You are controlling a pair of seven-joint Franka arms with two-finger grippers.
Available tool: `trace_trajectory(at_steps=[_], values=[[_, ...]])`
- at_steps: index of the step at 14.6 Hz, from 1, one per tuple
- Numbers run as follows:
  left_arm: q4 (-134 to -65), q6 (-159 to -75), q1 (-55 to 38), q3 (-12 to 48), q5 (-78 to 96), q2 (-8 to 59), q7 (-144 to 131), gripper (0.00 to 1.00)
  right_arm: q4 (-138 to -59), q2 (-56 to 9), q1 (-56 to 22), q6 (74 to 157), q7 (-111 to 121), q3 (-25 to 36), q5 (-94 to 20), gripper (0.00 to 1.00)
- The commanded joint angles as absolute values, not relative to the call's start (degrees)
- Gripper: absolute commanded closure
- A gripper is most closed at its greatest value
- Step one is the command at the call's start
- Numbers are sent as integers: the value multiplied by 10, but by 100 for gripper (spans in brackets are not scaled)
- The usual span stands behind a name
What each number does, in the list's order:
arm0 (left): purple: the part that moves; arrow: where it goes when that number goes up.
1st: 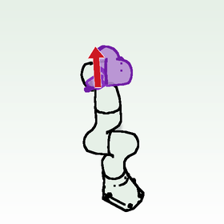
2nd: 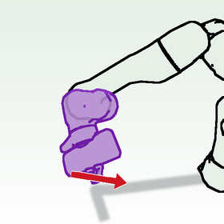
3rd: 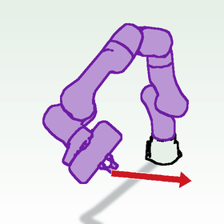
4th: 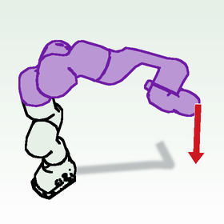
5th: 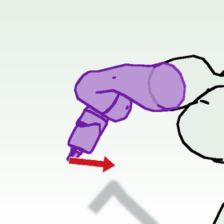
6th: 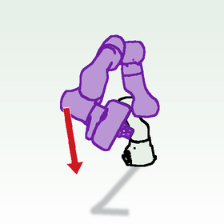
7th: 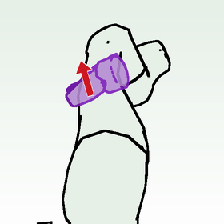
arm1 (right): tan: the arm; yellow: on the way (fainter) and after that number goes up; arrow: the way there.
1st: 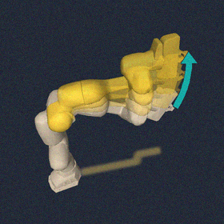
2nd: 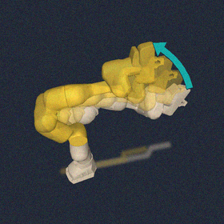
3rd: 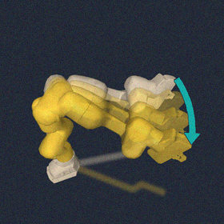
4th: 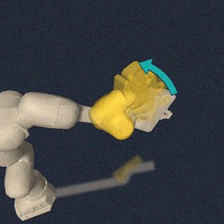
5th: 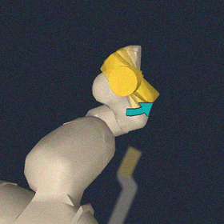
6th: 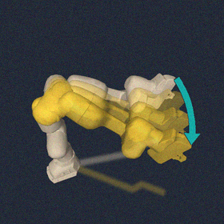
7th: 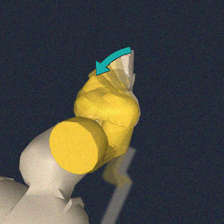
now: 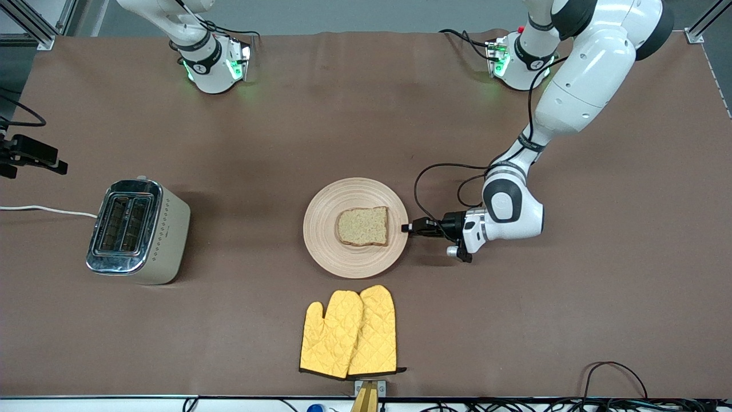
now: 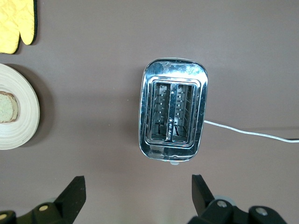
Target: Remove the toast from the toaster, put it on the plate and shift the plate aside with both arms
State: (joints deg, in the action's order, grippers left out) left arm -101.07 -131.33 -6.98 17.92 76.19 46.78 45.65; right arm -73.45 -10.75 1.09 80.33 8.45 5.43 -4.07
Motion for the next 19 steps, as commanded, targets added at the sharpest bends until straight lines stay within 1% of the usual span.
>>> trace_trajectory(at_steps=[1,3,4,7,9,11,15,19], values=[[-995,-1317,-79,181,777,476,467,87,-792,-67,22,843,89,42,-30,0],[-994,-1317,-81,180,776,475,466,99,-881,-15,22,923,89,42,-30,0],[-991,-1316,-79,180,772,471,465,100,-916,6,21,951,90,42,-30,0],[-983,-1313,-67,178,760,451,460,100,-918,7,22,953,91,42,-30,0],[-990,-1310,-48,176,755,419,449,100,-918,7,22,953,91,42,-29,0],[-994,-1299,-15,177,713,391,433,100,-917,7,23,955,91,42,-29,0],[-989,-1210,79,178,633,357,388,100,-917,7,23,955,91,42,-29,0],[-969,-1087,197,178,556,361,395,100,-917,7,23,955,91,42,-28,0]])
